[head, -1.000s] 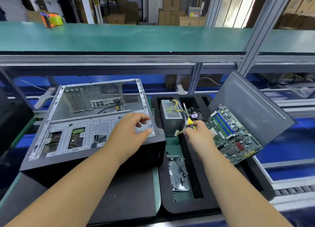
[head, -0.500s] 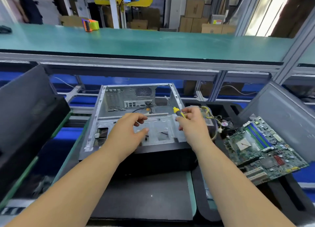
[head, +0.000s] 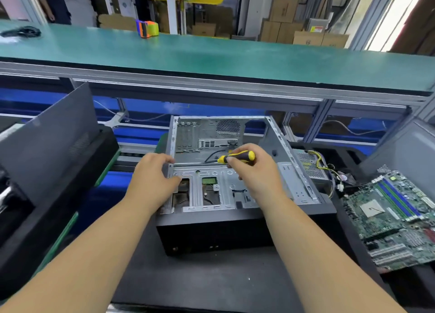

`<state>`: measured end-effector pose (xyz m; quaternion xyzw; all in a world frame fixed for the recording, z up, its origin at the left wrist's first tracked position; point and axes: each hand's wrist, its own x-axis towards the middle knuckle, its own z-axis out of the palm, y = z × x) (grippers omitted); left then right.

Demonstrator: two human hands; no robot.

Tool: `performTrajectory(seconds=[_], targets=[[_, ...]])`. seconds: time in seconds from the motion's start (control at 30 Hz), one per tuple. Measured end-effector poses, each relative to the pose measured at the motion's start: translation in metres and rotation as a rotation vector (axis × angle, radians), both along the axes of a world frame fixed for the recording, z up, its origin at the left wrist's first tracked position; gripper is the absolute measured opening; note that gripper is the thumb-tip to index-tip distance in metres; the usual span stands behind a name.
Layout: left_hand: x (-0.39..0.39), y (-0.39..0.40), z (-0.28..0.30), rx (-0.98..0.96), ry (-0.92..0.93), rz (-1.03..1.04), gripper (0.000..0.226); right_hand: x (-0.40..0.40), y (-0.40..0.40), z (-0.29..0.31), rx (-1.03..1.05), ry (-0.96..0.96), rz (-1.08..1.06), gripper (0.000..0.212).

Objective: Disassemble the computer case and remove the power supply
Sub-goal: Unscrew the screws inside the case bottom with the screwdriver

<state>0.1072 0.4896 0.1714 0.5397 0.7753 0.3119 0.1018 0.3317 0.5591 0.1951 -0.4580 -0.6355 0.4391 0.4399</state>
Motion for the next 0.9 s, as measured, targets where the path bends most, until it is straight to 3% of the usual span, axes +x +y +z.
performTrajectory(seconds=[0.17, 0.3, 0.47, 0.9], targets=[[-0.011, -0.001, -0.013, 0.063, -0.006, -0.089, 0.042, -0.03, -0.001, 0.004, 0.025, -0.018, 0.026, 0.011], [-0.011, -0.003, -0.024, 0.15, -0.14, -0.103, 0.042, -0.051, -0.003, 0.008, 0.054, -0.115, 0.084, 0.017], [-0.013, -0.001, -0.029, 0.184, -0.177, -0.102, 0.043, -0.064, -0.005, 0.014, 0.105, -0.196, 0.103, 0.019], [-0.009, -0.004, -0.024, 0.151, -0.124, -0.094, 0.038, -0.078, -0.005, 0.042, 0.229, -0.503, 0.182, 0.018]])
